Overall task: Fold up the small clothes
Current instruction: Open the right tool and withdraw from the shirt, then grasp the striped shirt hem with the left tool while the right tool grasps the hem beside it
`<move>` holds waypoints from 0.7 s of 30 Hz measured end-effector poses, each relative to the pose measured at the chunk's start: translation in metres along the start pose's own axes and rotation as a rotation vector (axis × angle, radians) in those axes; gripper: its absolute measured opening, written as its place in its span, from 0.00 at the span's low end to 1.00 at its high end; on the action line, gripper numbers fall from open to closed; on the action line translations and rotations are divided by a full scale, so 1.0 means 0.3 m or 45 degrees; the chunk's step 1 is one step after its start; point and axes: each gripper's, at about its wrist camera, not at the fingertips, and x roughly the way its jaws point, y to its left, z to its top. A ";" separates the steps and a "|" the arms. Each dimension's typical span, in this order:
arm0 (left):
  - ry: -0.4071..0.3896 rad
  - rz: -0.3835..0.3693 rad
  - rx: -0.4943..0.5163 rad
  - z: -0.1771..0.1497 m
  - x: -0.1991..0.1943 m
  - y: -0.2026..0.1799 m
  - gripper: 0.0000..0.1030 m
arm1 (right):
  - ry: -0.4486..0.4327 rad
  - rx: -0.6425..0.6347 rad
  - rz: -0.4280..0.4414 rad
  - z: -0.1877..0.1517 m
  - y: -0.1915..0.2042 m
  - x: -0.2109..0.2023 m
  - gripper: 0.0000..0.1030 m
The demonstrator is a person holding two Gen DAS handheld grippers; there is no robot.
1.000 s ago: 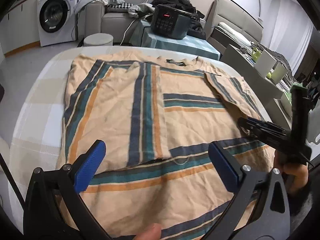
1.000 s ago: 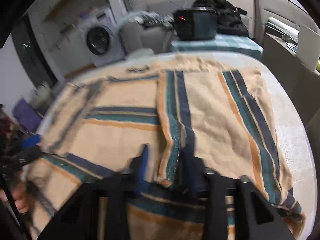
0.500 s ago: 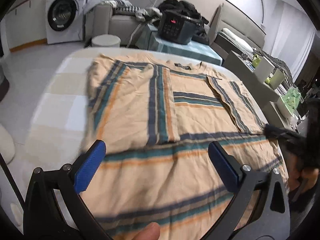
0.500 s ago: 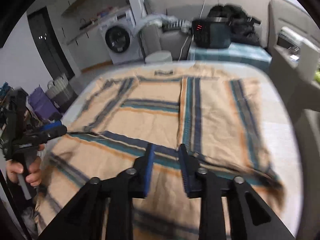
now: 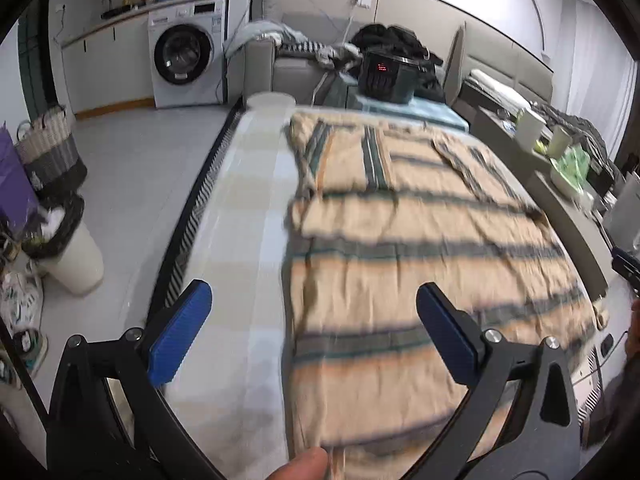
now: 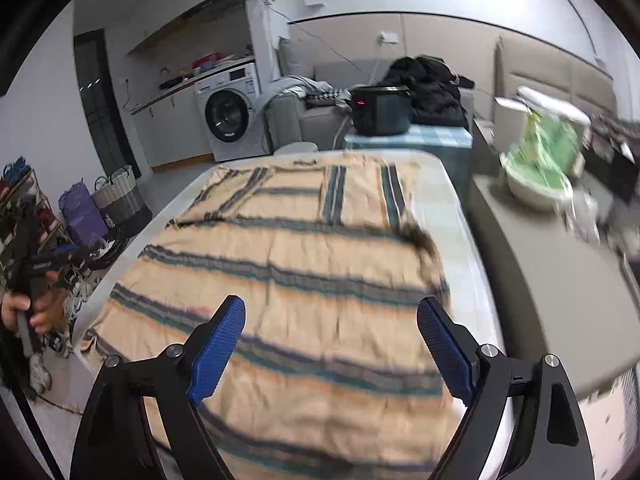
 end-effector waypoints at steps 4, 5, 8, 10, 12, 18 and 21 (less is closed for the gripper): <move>0.118 -0.038 -0.070 -0.141 -0.022 0.030 0.89 | 0.047 0.056 -0.013 -0.076 -0.029 0.024 0.87; 0.148 -0.039 -0.105 -0.181 -0.024 0.042 0.83 | 0.061 0.076 0.003 -0.084 -0.035 0.035 0.87; 0.255 -0.070 -0.164 -0.283 -0.024 0.072 0.72 | 0.059 0.102 0.040 -0.097 -0.044 0.049 0.87; 0.291 -0.102 -0.215 -0.330 -0.028 0.091 0.67 | 0.056 0.119 0.057 -0.112 -0.054 0.047 0.87; 0.317 -0.145 -0.271 -0.360 -0.014 0.102 0.62 | 0.061 0.127 0.060 -0.119 -0.061 0.050 0.87; 0.420 -0.199 -0.312 -0.396 0.024 0.110 0.28 | 0.037 0.152 0.033 -0.137 -0.095 0.013 0.87; 0.412 -0.201 -0.293 -0.395 0.031 0.103 0.08 | 0.018 0.157 0.020 -0.136 -0.113 -0.014 0.87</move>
